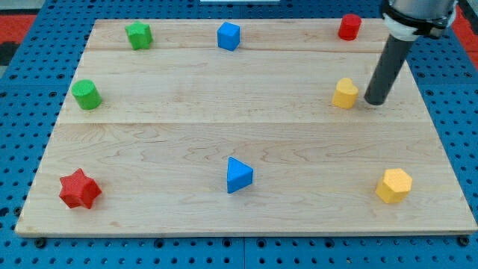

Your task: Slightly push the yellow heart towards the left

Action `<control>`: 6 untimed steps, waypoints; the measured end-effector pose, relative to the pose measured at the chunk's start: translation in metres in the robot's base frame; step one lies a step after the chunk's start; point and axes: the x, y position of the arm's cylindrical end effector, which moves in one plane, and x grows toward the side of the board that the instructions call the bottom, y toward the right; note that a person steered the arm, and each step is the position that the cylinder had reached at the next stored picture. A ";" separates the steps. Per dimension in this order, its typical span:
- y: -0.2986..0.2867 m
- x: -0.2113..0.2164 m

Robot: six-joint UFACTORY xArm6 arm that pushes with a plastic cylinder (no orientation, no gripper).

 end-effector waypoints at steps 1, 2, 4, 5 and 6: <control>-0.025 0.000; -0.023 0.006; -0.115 0.037; -0.150 -0.009; -0.075 -0.006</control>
